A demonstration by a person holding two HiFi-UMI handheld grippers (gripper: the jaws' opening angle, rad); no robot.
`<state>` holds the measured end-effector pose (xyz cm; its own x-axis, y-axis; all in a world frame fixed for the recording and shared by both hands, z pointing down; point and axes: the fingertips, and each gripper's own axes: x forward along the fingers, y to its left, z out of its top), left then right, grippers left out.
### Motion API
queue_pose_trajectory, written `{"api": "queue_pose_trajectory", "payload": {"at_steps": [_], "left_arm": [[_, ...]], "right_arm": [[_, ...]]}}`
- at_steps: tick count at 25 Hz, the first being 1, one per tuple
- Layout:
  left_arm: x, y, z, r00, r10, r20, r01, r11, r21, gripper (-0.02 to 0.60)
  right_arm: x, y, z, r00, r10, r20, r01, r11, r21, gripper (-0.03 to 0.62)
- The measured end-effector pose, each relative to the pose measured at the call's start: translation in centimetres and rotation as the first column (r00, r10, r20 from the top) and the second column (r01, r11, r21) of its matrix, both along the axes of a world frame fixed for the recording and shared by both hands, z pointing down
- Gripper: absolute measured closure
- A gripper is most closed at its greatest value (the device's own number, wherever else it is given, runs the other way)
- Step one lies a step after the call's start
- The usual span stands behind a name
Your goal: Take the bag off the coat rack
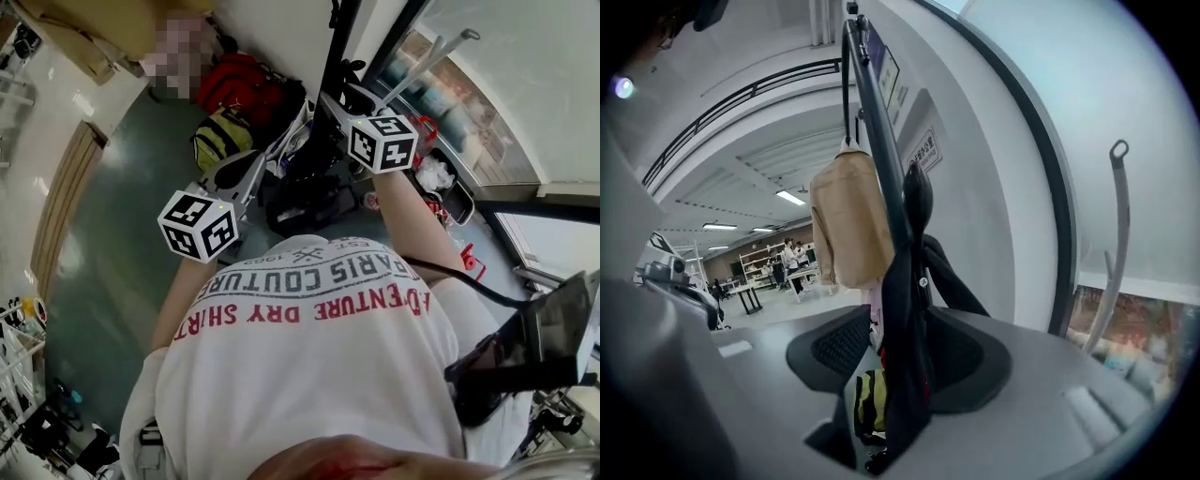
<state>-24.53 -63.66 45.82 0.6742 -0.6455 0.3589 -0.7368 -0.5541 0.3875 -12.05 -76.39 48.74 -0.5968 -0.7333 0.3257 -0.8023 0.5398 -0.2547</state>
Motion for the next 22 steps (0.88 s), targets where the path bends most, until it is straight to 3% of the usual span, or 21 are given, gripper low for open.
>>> {"api": "queue_pose_trajectory", "payload": {"at_steps": [8, 15, 22], "left_arm": [[-1.2, -0.9, 1.1, 1.000, -0.028, -0.007, 0.028, 0.999, -0.029, 0.580], [-1.2, -0.9, 1.4, 1.000, -0.022, -0.007, 0.022, 0.999, -0.041, 0.580], [-1.6, -1.0, 1.7, 0.999, -0.035, -0.006, 0.035, 0.998, -0.053, 0.580]], "right_arm": [[0.4, -1.2, 0.7, 0.997, 0.062, -0.037, -0.061, 0.998, 0.018, 0.459], [1.1, -1.4, 0.8, 0.990, 0.125, -0.060, -0.124, 0.992, 0.021, 0.548], [0.7, -1.2, 0.7, 0.992, 0.102, -0.070, -0.101, 0.995, 0.017, 0.582]]}}
